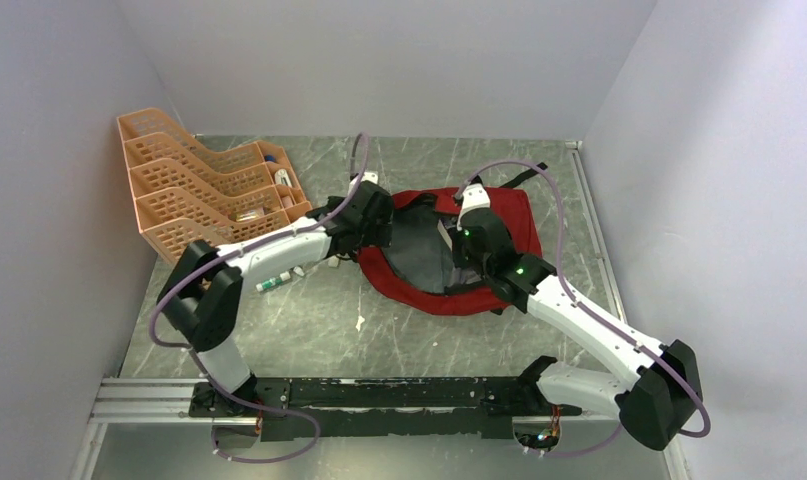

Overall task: Pack the student bag
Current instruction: Adjust the student bag at the center of the board.

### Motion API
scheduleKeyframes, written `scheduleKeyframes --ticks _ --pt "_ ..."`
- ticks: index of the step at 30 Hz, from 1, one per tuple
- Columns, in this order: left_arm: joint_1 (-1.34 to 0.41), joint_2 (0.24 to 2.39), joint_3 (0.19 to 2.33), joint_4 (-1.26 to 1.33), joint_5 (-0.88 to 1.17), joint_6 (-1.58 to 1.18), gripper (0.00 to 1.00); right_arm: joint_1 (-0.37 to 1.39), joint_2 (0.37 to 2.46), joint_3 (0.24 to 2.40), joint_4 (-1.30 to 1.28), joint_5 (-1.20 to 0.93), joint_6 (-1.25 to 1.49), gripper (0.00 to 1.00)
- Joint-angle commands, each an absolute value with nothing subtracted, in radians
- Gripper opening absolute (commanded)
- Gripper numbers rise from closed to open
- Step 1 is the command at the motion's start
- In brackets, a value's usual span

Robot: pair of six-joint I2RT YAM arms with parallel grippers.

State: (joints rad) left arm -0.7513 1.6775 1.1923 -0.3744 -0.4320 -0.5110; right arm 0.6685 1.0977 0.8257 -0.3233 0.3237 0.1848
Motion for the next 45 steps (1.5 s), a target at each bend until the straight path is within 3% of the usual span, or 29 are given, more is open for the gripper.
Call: scheduleKeyframes --ticks 1,5,16,21,26,36,45 --pt "-0.737 1.759 1.298 -0.398 -0.498 -0.456 0.98 0.667 1.065 0.805 -0.323 0.300 0.204 0.00" --pt "-0.707 1.849 1.376 -0.444 -0.469 -0.464 0.96 0.666 1.054 0.799 -0.321 0.299 0.204 0.00" --pt "-0.695 1.906 1.336 -0.395 -0.426 -0.444 0.72 0.666 1.063 0.815 -0.344 0.367 0.218 0.00" --pt "-0.670 1.912 1.316 -0.347 -0.334 -0.429 0.46 0.665 1.041 0.805 -0.336 0.400 0.227 0.00" --pt "-0.663 1.904 1.285 -0.334 -0.298 -0.423 0.07 0.665 1.025 0.804 -0.372 0.507 0.255 0.00" --pt "-0.665 1.706 1.165 -0.198 -0.013 -0.423 0.05 0.664 0.998 0.846 -0.218 0.638 0.166 0.00" --pt "-0.685 1.652 1.456 -0.283 0.115 -0.425 0.05 0.663 1.124 1.118 -0.107 0.748 -0.020 0.00"
